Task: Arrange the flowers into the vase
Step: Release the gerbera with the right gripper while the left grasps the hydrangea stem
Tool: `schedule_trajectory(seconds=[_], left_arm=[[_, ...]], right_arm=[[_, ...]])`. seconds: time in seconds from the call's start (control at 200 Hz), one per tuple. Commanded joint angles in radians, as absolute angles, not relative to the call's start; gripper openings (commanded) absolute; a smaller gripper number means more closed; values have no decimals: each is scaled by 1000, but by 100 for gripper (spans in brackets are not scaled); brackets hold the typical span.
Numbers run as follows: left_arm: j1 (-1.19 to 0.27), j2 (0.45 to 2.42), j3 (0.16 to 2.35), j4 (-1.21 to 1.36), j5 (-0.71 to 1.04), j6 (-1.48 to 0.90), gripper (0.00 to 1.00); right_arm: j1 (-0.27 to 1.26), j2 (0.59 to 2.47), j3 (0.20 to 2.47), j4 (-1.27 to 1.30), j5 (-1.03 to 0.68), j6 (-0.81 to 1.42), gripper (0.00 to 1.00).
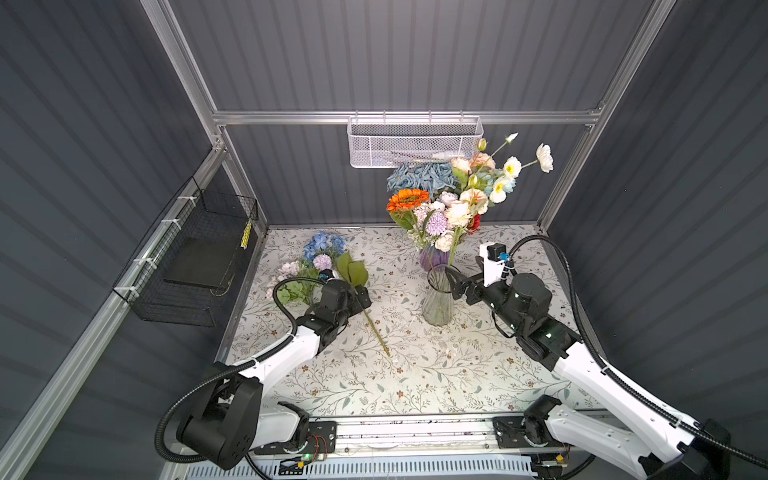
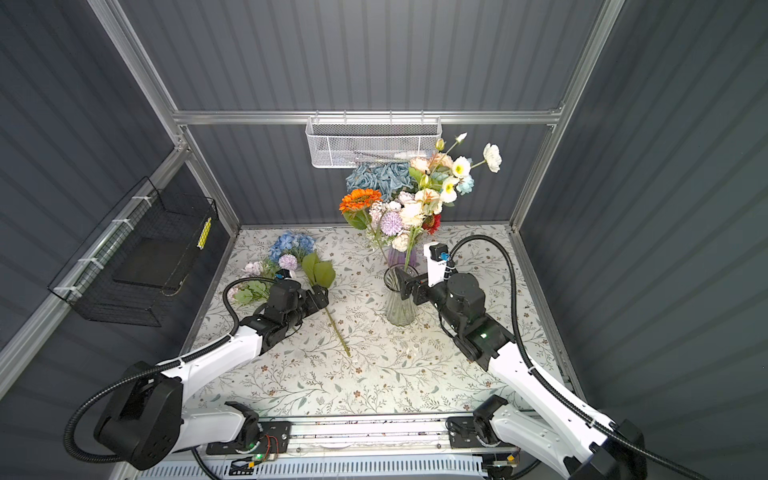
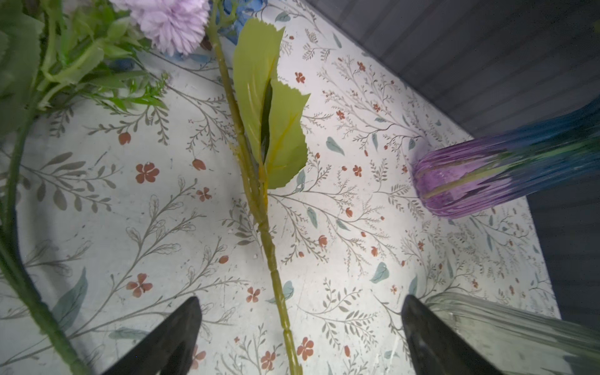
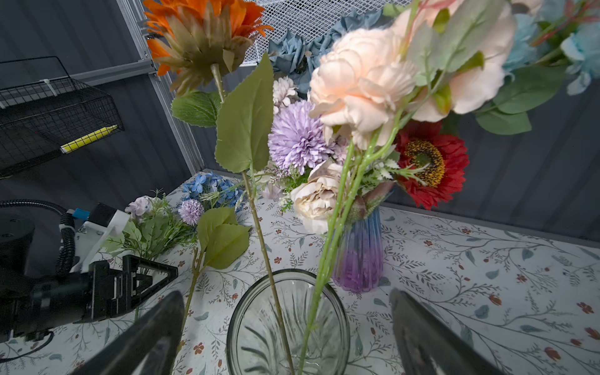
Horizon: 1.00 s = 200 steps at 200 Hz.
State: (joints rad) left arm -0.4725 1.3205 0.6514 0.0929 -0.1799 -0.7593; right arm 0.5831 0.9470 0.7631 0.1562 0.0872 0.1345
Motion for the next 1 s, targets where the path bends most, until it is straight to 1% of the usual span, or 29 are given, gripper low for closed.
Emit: schedule_trajectory(seconds=[0.0, 0.08, 0.135, 0.395, 0.53, 0.61, 0.75, 0.885, 0.961, 0.996], left_arm=[[-486, 1362, 644, 126, -160, -768, 86], [-495, 1397, 643, 159, -152, -770, 73], [-502, 1420, 645, 168, -155, -768, 66], [-509, 1518, 656, 216, -195, -750, 62], [-509, 1575, 673, 248, -197, -749, 54], [-509, 1599, 683, 258, -205, -738, 46], [-509, 1633, 694, 273, -227, -725, 43], [-509, 1652, 696, 298, -229, -724, 34], [-509, 1662, 699, 304, -231, -721, 25], [-509, 1667, 700, 305, -231, -722, 19]], right_arm=[[581, 935, 748, 175, 105, 154, 99], [581, 933, 746, 175, 109, 157, 99], [581, 929, 744, 175, 113, 161, 99], [581, 902, 734, 189, 126, 171, 99], [580, 889, 733, 190, 120, 174, 99], [581, 881, 730, 189, 125, 172, 99], [581, 862, 721, 186, 134, 173, 99], [581, 850, 719, 183, 139, 170, 99], [581, 845, 718, 183, 140, 169, 99], [581, 842, 718, 183, 141, 170, 99]])
